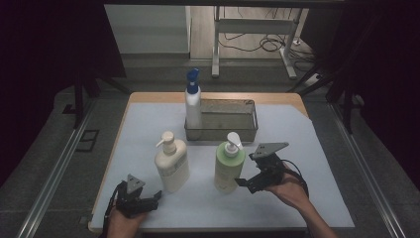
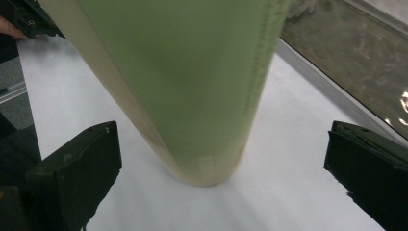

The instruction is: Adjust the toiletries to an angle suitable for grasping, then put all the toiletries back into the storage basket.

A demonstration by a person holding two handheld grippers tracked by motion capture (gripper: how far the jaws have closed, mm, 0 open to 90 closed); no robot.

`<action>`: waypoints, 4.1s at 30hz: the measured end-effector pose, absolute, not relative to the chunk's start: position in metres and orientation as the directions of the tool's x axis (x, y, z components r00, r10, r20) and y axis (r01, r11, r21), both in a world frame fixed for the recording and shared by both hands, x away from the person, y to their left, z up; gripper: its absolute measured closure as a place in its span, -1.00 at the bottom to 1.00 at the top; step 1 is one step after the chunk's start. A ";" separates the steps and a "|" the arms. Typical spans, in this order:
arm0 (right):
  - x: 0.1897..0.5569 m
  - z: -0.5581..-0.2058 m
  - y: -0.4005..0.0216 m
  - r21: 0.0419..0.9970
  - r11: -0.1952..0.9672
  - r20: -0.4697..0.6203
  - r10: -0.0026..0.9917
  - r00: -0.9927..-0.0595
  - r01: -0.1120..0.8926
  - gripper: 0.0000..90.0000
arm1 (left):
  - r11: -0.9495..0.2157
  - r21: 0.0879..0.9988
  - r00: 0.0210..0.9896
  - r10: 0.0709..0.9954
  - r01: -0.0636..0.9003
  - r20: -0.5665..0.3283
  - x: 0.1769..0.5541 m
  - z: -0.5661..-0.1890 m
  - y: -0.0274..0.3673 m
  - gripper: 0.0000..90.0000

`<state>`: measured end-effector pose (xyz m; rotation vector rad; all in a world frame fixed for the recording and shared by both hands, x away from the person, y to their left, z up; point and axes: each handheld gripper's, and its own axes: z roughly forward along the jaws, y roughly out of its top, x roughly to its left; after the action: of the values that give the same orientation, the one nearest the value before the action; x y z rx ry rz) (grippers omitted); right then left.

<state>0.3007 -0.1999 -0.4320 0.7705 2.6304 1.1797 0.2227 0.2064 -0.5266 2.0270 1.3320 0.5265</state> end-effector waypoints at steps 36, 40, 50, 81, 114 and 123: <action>0.301 -0.429 -0.163 0.780 0.537 0.014 0.500 -0.866 0.323 -0.76 | -0.272 0.706 0.402 0.916 0.654 -0.020 0.223 -0.527 0.206 -0.72; 0.300 -0.429 -0.162 0.781 0.535 0.010 0.505 -0.863 0.322 -0.75 | -0.272 0.706 0.402 0.915 0.654 -0.020 0.223 -0.527 0.206 -0.72; 0.297 -0.423 -0.158 0.750 0.572 -0.015 0.516 -0.856 0.332 -0.73 | -0.272 0.706 0.402 0.915 0.654 -0.020 0.223 -0.527 0.206 -0.72; 0.320 -0.378 -0.146 0.755 0.559 -0.022 0.544 -0.839 0.343 -0.73 | -0.270 0.706 0.402 0.916 0.655 -0.021 0.223 -0.527 0.206 -0.72; 0.372 -0.336 -0.128 0.782 0.503 -0.037 0.626 -0.779 0.367 -0.73 | -0.270 0.706 0.402 0.916 0.654 -0.022 0.223 -0.527 0.206 -0.72; 0.392 -0.331 -0.121 0.781 0.488 -0.036 0.658 -0.753 0.389 -0.73 | -0.272 0.706 0.403 0.915 0.654 -0.020 0.223 -0.527 0.206 -0.72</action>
<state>0.3919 -0.1214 -0.3309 0.8798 2.4073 1.1393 0.2229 0.2064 -0.5267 2.0240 1.3323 0.5265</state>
